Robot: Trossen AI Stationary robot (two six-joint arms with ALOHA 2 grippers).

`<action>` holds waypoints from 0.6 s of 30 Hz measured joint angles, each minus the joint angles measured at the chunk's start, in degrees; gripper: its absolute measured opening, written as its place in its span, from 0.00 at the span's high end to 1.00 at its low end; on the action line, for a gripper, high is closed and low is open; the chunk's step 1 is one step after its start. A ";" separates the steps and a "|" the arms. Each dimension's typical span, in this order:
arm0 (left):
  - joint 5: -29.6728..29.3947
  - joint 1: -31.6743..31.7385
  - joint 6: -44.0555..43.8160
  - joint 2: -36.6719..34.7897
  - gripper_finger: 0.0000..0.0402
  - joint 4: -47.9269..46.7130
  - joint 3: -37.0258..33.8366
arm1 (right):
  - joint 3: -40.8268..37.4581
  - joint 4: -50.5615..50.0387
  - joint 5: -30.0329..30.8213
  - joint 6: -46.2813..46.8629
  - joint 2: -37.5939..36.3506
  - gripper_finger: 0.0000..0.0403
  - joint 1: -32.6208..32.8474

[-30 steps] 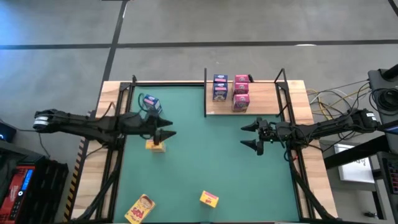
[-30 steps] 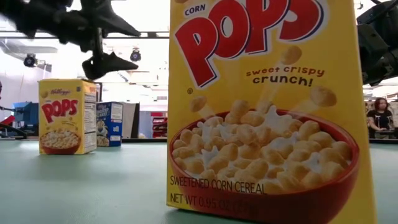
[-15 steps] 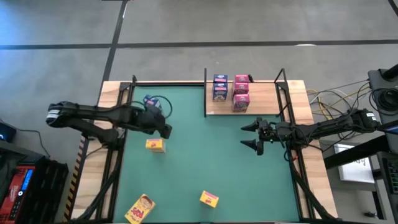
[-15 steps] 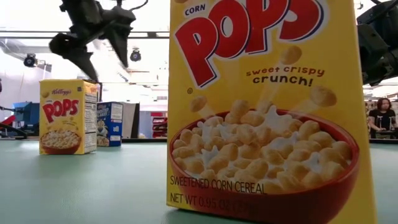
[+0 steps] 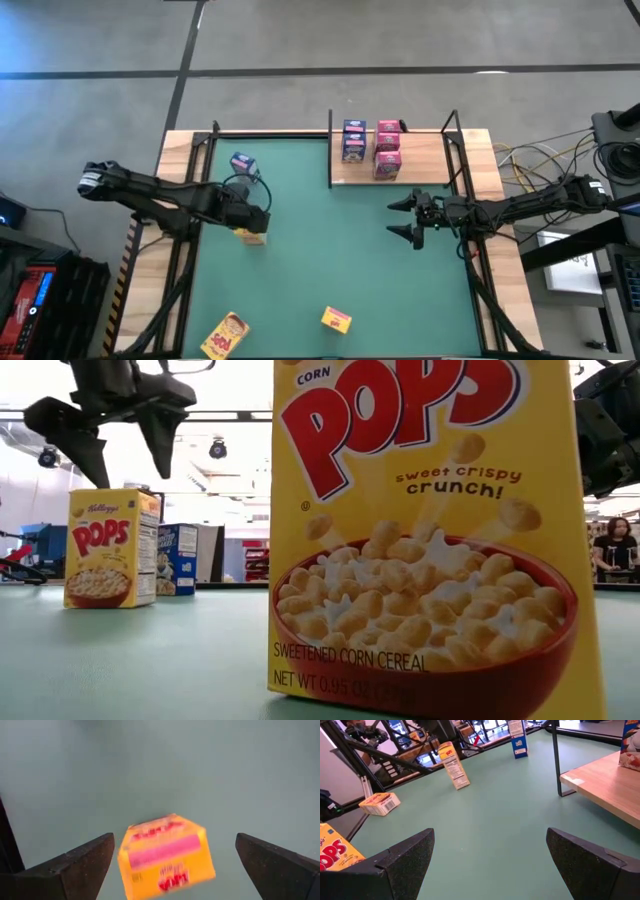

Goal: Stack cereal on shelf
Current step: Move the middle left yellow cereal box to the center

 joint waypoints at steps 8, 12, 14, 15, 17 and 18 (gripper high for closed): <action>1.98 -0.29 -3.23 1.38 0.00 -1.16 0.00 | 0.00 0.00 0.00 0.00 0.00 0.07 0.00; 2.19 -0.35 -5.41 3.40 0.00 -1.12 -0.01 | 0.00 0.00 -0.02 0.00 0.00 0.07 0.00; 2.92 -0.40 -6.12 4.63 0.00 -1.21 -0.17 | 0.00 0.00 0.00 0.00 0.00 0.07 -0.01; 3.10 -0.43 -6.38 5.25 0.00 -1.20 -0.17 | 0.00 0.00 -0.02 0.00 0.00 0.07 -0.01; 3.20 -0.44 -7.31 6.61 0.00 -0.83 -0.17 | 0.00 0.00 -0.02 0.00 -0.02 0.07 0.00; 3.49 -0.44 -7.83 7.34 0.00 -0.76 -0.17 | 0.00 0.00 -0.01 0.00 0.00 0.07 0.00</action>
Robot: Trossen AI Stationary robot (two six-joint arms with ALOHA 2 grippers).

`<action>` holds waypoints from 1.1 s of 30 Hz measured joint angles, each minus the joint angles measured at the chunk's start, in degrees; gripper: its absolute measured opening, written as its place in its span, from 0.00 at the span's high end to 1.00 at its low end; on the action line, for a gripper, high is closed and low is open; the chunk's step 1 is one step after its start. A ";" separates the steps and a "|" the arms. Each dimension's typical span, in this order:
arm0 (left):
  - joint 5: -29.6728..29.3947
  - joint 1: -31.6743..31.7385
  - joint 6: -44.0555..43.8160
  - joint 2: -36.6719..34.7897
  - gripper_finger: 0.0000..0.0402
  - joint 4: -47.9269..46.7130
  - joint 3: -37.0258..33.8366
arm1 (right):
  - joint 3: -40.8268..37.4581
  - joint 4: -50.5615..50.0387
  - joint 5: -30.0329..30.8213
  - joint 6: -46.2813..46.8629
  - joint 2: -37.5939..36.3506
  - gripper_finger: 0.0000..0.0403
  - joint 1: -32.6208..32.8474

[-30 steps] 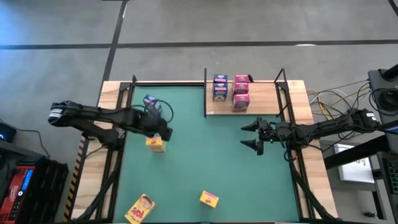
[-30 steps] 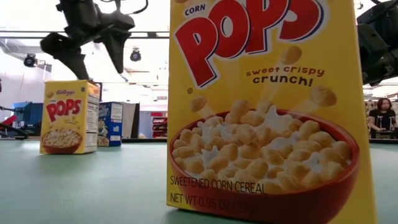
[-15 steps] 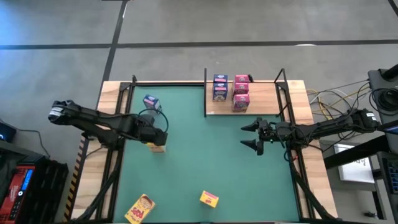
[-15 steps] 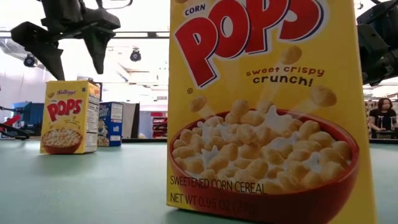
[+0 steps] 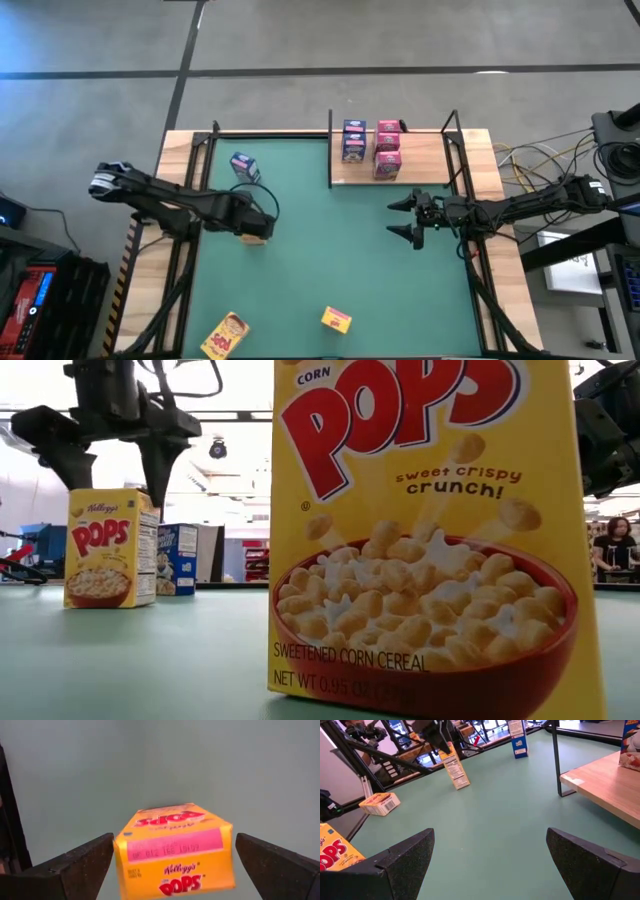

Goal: Stack cereal on shelf
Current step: Move the middle left yellow cereal box to the center

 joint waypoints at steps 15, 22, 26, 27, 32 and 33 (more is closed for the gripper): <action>1.21 0.00 -4.42 7.51 0.18 1.22 -0.02 | 0.00 0.00 0.01 0.00 -0.02 0.07 -0.01; 1.12 0.00 -3.68 7.46 0.31 3.58 -0.02 | 0.00 0.00 0.00 0.00 -0.02 0.07 -0.01; 0.90 0.00 -1.41 7.39 0.32 6.64 0.00 | 0.00 0.00 0.00 0.00 -0.02 0.07 0.00; 0.82 0.02 -0.43 7.37 0.32 7.69 0.02 | 0.00 0.00 -0.01 0.00 -0.02 0.07 0.00; -0.77 0.10 3.60 7.37 0.32 12.19 0.04 | 0.00 0.00 0.00 0.00 -0.02 0.07 0.00; -1.18 0.18 4.60 7.39 0.32 12.94 0.11 | 0.00 -0.01 0.00 0.00 -0.02 0.07 0.00</action>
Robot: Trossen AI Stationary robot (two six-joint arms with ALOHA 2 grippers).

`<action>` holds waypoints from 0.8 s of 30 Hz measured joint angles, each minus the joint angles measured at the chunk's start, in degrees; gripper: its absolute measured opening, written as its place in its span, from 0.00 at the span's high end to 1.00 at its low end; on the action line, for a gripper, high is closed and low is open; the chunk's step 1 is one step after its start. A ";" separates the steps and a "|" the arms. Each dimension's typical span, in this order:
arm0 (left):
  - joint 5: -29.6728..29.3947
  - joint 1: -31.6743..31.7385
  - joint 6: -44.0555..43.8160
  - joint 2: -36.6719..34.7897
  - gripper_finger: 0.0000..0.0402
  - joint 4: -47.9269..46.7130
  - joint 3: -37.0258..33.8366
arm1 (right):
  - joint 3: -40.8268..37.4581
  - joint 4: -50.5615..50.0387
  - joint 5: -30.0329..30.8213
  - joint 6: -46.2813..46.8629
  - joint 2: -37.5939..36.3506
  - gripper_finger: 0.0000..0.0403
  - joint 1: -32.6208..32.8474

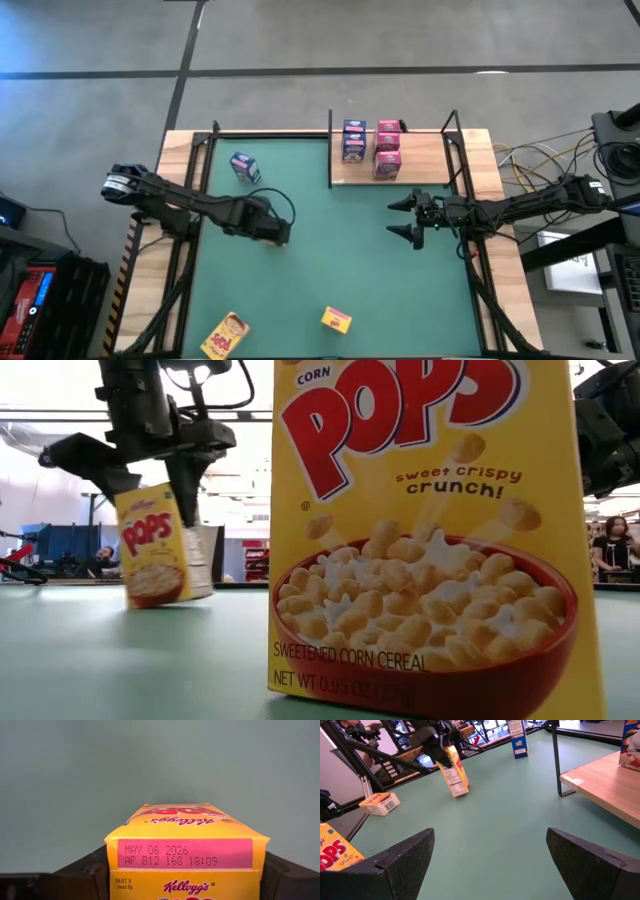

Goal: Stack cereal on shelf
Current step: Move the middle left yellow cereal box to the center

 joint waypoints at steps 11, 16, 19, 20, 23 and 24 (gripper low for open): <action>-6.35 0.91 14.43 0.26 0.32 7.15 2.93 | 0.00 0.01 -0.01 0.00 0.00 0.07 -0.02; -6.44 2.72 22.98 0.64 0.32 10.79 2.90 | 0.00 0.01 0.01 0.00 0.00 0.07 0.00; -6.38 3.96 28.84 1.09 0.32 13.72 2.88 | 0.00 0.01 0.00 0.00 0.00 0.07 0.00; -6.38 4.40 30.41 1.38 0.32 15.17 2.88 | 0.00 0.01 0.01 0.00 0.00 0.07 -0.02; -6.38 5.70 33.79 2.51 0.32 17.50 2.86 | 0.00 0.00 0.01 0.00 0.19 0.07 -0.02; -6.44 6.07 34.71 2.88 0.32 18.39 2.92 | 0.01 0.01 -0.01 0.00 0.24 0.07 -0.01</action>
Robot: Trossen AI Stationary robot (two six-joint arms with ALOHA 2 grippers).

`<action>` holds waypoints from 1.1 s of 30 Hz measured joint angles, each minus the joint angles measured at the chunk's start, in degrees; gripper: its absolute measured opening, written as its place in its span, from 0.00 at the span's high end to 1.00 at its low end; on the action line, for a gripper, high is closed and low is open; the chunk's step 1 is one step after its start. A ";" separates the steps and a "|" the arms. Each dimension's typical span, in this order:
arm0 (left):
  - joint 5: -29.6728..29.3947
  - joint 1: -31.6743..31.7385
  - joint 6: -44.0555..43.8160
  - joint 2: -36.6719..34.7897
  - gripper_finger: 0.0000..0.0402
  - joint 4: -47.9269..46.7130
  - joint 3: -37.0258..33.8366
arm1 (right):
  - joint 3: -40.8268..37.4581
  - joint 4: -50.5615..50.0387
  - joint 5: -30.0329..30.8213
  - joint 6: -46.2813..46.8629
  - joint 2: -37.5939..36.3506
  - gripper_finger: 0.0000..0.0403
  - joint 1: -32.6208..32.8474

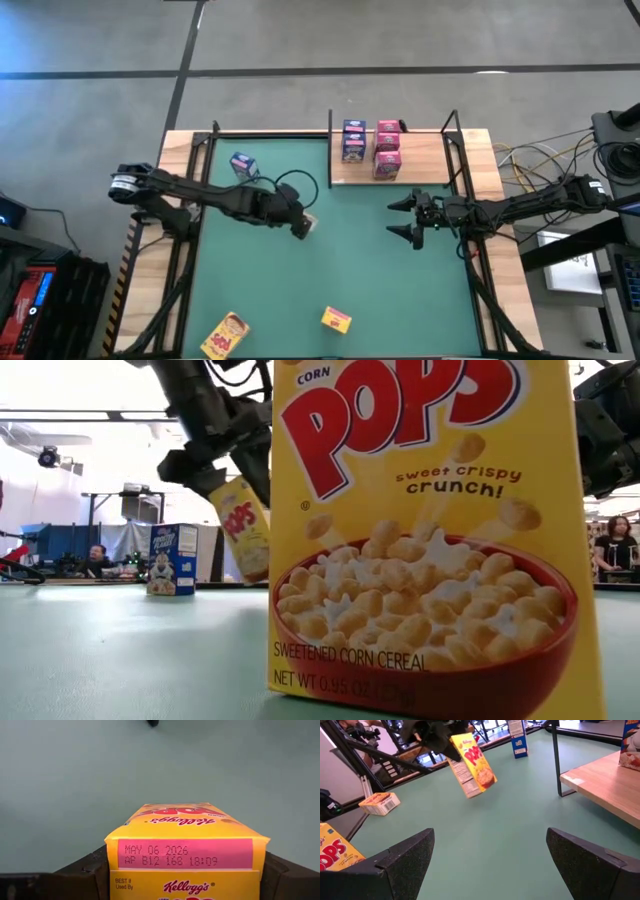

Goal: Stack cereal on shelf
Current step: Move the middle left yellow cereal box to the center

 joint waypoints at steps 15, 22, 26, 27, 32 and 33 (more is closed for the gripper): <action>0.13 3.89 10.10 16.53 0.32 -12.84 21.14 | 0.01 -0.01 0.02 0.00 0.13 0.07 0.01; 1.77 5.06 12.33 21.37 0.32 -17.89 27.68 | 0.01 -0.01 0.01 0.00 0.13 0.07 0.01; 2.64 5.67 12.84 21.58 0.32 -16.52 27.85 | 0.00 -0.01 0.00 0.00 0.13 0.07 -0.01; 2.69 5.75 13.18 21.58 0.32 -16.03 27.85 | -0.01 -0.01 0.02 0.00 0.13 0.07 -0.01; 2.80 5.84 15.07 21.58 0.32 -14.32 27.83 | 0.01 -0.01 0.02 0.00 0.13 0.07 0.01; 3.02 5.84 15.63 21.58 0.32 -13.78 27.83 | -0.01 -0.01 0.02 0.00 0.13 0.07 -0.01</action>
